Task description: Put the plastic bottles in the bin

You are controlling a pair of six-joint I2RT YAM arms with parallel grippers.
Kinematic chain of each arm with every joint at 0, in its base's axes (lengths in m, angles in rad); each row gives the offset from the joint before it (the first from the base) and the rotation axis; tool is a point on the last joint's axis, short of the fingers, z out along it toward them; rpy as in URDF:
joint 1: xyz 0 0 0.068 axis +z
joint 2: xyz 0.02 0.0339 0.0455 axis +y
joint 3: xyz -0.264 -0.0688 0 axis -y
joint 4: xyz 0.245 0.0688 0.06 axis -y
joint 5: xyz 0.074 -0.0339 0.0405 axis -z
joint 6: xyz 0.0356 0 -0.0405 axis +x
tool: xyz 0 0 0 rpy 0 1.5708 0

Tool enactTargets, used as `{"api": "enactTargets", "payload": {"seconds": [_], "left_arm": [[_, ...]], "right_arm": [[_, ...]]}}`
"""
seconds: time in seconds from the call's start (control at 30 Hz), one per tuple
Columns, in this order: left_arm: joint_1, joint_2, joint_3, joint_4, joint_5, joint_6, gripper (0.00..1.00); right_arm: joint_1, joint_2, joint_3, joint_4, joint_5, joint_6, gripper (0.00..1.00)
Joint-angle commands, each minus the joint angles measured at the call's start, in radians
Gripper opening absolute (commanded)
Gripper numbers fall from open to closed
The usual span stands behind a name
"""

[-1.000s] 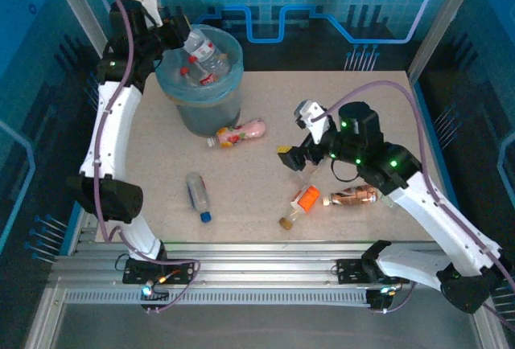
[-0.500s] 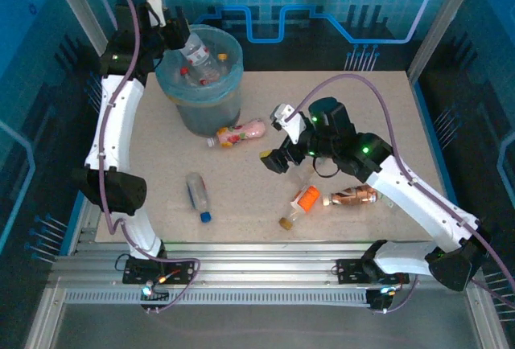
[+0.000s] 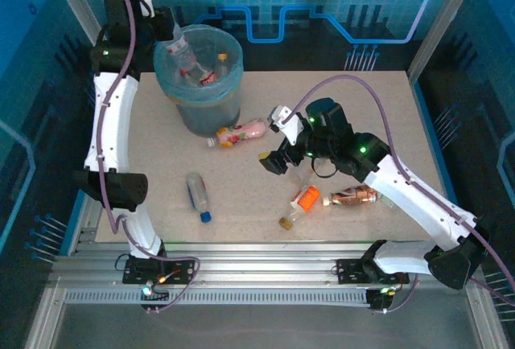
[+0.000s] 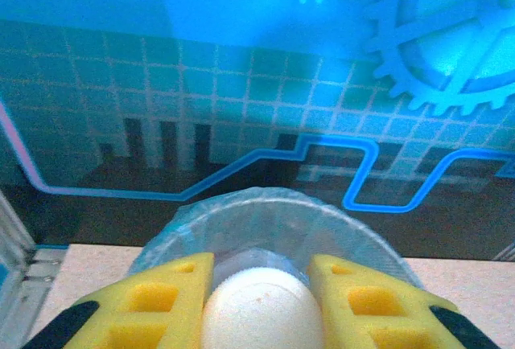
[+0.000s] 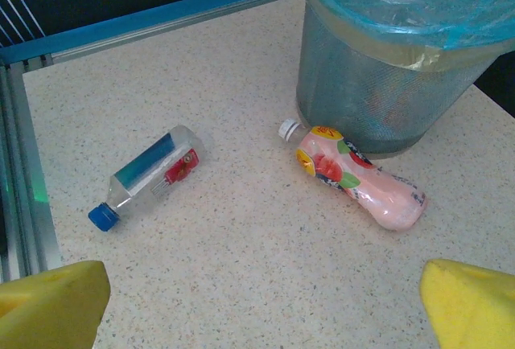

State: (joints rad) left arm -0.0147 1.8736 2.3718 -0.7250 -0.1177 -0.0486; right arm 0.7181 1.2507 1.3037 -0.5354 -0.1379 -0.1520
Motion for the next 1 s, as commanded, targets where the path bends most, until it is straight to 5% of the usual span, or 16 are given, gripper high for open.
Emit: {"api": "enactTargets", "payload": {"seconds": [0.0, 0.43, 0.97], "left_arm": [[0.009, 0.035, 0.061, -0.107, -0.010, 0.053, 0.00], [-0.004, 0.151, 0.092, -0.336, 0.164, 0.087, 0.00], [-0.054, 0.197, -0.115, -0.236, 0.181, 0.139, 0.00]], "right_arm": [[0.020, 0.011, 0.026, -0.024, 0.003, -0.011, 1.00], [0.052, 0.054, 0.039, -0.039, 0.018, -0.023, 1.00], [0.066, 0.088, 0.044, -0.056, 0.041, -0.043, 1.00]]}}
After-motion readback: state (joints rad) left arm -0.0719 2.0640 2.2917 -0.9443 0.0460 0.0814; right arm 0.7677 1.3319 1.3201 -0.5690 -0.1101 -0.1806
